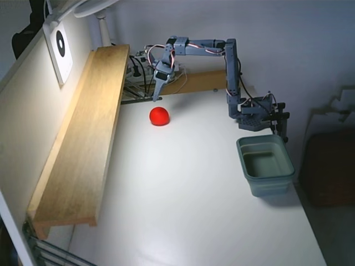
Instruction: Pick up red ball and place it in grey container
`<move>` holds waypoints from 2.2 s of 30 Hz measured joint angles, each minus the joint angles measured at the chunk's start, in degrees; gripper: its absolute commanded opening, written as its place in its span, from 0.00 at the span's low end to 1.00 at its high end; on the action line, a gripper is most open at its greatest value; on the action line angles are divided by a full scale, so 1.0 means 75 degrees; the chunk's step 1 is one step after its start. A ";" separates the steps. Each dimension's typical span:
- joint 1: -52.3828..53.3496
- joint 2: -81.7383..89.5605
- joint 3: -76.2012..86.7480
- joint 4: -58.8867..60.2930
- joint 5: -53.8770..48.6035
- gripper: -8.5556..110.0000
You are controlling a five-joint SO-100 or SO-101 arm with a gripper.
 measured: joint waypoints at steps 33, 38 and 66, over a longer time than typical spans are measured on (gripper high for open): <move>0.0035 0.0023 0.1242 -0.1383 0.0000 0.39; 0.0035 0.0023 0.1570 -0.1699 0.0000 0.39; 0.0035 -0.0035 0.3375 -0.3785 0.0000 0.39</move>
